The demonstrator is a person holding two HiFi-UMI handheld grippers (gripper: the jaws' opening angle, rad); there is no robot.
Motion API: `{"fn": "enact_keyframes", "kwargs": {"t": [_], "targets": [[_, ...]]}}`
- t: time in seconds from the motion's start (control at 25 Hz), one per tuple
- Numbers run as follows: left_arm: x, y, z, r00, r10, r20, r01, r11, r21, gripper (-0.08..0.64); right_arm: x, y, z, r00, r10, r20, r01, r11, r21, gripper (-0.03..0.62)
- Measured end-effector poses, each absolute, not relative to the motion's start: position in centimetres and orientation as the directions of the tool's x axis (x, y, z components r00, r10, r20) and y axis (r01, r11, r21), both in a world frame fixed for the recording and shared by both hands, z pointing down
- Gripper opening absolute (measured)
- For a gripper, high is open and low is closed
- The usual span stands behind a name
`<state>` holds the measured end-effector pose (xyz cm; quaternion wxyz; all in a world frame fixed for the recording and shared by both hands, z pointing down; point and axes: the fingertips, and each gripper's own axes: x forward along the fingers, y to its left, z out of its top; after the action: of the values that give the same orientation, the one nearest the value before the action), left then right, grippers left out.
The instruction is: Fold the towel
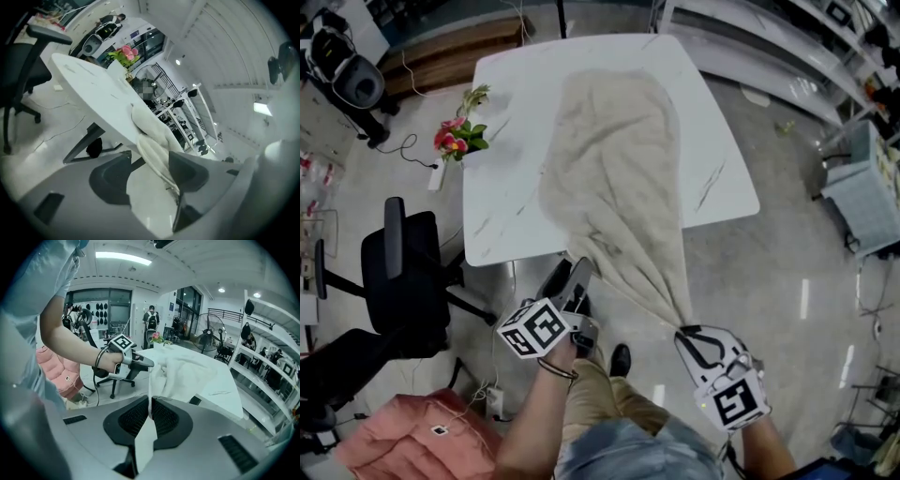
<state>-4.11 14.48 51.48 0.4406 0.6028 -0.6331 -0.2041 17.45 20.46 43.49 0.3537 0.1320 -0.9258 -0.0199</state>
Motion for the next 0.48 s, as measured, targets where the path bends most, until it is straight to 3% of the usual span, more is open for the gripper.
{"fn": "enact_keyframes", "kwargs": {"t": [0.32,0.48], "targets": [[-4.6,12.7,53.8,0.127,-0.946,0.297,-0.451,0.211,0.867,0.244,18.3,20.3,43.7,-0.715,-0.251,0.653,-0.234,0.965,0.116,0.037],[-5.0,12.2,54.1,0.12,-0.955,0.272,-0.418,0.2,0.886,0.192,18.6,20.3,43.9,-0.711,-0.249,0.657,-0.238,0.965,0.109,0.037]]}}
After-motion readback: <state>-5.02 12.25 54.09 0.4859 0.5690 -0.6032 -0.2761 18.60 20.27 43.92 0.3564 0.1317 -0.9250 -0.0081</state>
